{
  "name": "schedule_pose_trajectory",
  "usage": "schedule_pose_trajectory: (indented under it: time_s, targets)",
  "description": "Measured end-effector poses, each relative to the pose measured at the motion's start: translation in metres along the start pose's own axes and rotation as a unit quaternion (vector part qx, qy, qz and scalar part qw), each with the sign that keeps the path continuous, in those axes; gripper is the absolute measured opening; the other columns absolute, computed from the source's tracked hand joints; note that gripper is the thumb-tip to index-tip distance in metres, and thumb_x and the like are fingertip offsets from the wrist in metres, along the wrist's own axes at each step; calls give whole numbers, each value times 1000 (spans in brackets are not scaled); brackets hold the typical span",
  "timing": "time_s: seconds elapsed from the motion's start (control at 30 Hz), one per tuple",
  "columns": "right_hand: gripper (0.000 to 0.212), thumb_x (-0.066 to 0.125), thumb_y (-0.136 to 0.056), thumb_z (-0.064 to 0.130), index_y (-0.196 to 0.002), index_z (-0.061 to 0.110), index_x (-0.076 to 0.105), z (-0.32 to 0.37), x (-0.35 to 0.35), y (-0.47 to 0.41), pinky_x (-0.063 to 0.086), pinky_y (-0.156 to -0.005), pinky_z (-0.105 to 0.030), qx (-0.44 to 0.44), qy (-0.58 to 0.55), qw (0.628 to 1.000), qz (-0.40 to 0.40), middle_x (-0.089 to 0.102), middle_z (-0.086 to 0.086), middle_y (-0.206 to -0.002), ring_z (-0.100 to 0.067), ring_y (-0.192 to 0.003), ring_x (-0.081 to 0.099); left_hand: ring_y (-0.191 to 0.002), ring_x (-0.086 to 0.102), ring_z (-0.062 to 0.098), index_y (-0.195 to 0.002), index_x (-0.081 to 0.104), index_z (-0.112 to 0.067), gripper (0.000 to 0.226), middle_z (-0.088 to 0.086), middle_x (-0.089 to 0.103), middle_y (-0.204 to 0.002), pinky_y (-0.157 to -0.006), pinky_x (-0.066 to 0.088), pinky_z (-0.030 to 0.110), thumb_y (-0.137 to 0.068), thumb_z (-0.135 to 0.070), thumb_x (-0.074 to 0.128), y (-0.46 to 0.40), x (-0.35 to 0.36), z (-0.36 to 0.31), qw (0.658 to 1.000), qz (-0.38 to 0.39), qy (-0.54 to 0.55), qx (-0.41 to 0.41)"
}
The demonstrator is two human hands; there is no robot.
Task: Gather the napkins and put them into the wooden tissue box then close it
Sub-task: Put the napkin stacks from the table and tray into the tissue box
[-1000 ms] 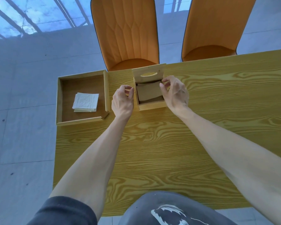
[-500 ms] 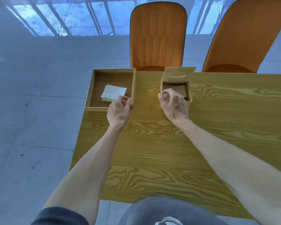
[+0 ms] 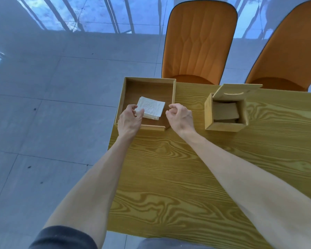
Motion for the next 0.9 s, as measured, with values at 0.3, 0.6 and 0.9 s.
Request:
schedule_pose_trajectory:
  time_s: [0.3,0.6,0.9]
  targets:
    - [40,39,-103,15,-141,2,41,7,45,-32,43,-95,-34,169,-58,979,97,48,-15,-144,-29,-128,49,-140,44,29,-154,29,-14,56,13,43,-154,-109,40,39,-105,-34,43,-50,19,-3,991,112,-2,-68]
    - [41,40,-97,8,-138,4,45,11,68,-42,50,-83,-37,295,-186,934,78,58,-12,-129,-30,-111,59,-135,50,30,-153,34,-13,53,12,48,-151,-106,44,40,-104,-31,44,-63,27,-8,990,108,-51,-75]
    - [30,54,-98,11,-127,5,54,4,68,-44,48,-72,-31,297,-175,937,59,62,-7,-117,-22,-93,57,-129,55,28,-151,37,-14,57,10,58,-141,-106,44,43,-100,-31,56,-63,28,9,986,118,37,-111]
Point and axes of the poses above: each hand's wrist, its own y-axis away from the middle knuckle, its own x-axis out of the palm, z = x × y, the point moved 5 cm from there along -y, towards the middle knuckle
